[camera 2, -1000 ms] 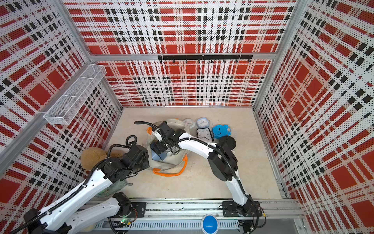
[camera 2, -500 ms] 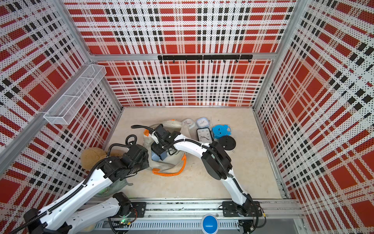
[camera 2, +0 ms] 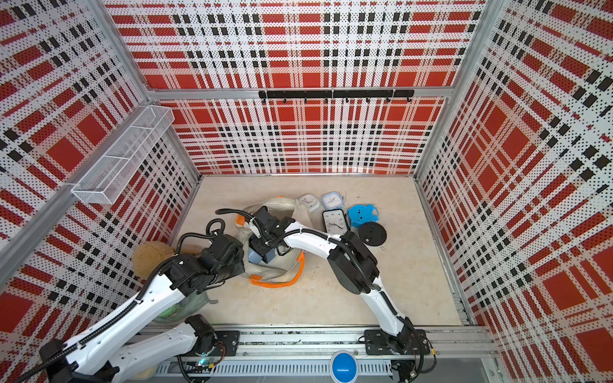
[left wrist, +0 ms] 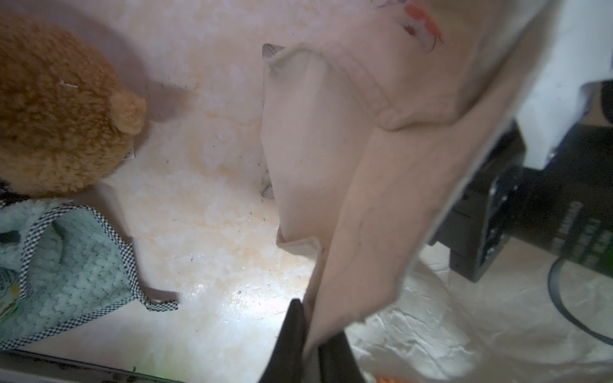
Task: Take the alarm clock out of the canvas bag
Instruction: Pick up the alarm from the canvas bag.
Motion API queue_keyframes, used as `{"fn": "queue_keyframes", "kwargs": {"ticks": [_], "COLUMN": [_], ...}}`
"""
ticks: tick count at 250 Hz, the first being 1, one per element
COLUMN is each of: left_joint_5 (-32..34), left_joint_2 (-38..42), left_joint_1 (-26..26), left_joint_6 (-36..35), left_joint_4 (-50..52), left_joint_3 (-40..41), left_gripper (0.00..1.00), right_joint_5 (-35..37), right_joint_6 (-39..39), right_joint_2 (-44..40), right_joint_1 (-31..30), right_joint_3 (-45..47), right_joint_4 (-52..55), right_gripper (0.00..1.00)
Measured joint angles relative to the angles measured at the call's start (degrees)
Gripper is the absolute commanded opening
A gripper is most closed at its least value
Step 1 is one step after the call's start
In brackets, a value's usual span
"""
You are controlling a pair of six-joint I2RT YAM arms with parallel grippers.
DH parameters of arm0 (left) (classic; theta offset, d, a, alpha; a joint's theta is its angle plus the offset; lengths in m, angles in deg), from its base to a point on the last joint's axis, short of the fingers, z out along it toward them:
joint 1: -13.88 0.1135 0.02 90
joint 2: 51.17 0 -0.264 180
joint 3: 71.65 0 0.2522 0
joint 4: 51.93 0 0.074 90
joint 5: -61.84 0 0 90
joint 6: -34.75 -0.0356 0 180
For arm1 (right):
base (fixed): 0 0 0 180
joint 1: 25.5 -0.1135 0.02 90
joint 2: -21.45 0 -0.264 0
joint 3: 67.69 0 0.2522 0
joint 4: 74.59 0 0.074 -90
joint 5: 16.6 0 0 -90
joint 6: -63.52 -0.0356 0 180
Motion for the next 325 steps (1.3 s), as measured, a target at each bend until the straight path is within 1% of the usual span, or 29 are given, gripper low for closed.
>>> {"fn": "queue_keyframes", "kwargs": {"ticks": [31,63,95,126,177,227,259,267,302,325], "left_joint_5": [-0.4,-1.0,-2.0,-2.2,-2.3,-2.5,-3.6,-3.9,-5.2,-5.9], "left_joint_2": [0.0,0.0,0.1,0.1,0.0,-1.5,-3.2,-3.7,-4.7,-4.7], "left_joint_1": [1.4,4.6,8.9,12.6,15.6,19.1,21.5,21.7,22.0,22.0], "left_joint_6": [-0.7,-2.3,-4.8,-7.7,-11.8,-16.1,-18.8,-19.4,-20.7,-20.9], "left_joint_4": [0.6,1.1,1.1,1.6,2.1,2.1,1.1,0.8,-0.4,-0.7], "left_joint_3": [-1.5,-3.6,-5.7,-7.0,-9.5,-13.4,-16.0,-16.5,-17.1,-17.2], "left_gripper": [0.12,0.12,0.12,0.13,0.15,0.23,0.25,0.26,0.36,0.38], "right_joint_5": [0.0,0.1,0.1,-0.5,-1.6,-1.3,1.3,1.9,5.1,6.8], "right_joint_6": [0.0,0.4,0.7,0.7,0.3,0.2,0.5,0.6,0.3,-0.5], "right_joint_2": [-1.1,-4.7,-11.3,-19.2,-29.6,-36.7,-42.5,-44.1,-51.8,-56.0], "right_joint_1": [0.0,0.0,0.0,0.6,3.1,7.6,10.1,10.4,11.2,11.4], "right_joint_3": [0.0,0.8,2.0,2.2,2.6,4.6,8.4,9.8,18.8,25.6], "right_joint_4": [1.9,5.1,7.9,8.3,8.4,11.7,15.8,16.6,19.7,20.3], "right_gripper": [0.36,0.35,0.35,0.36,0.36,0.36,0.36,0.36,0.36,0.35]}}
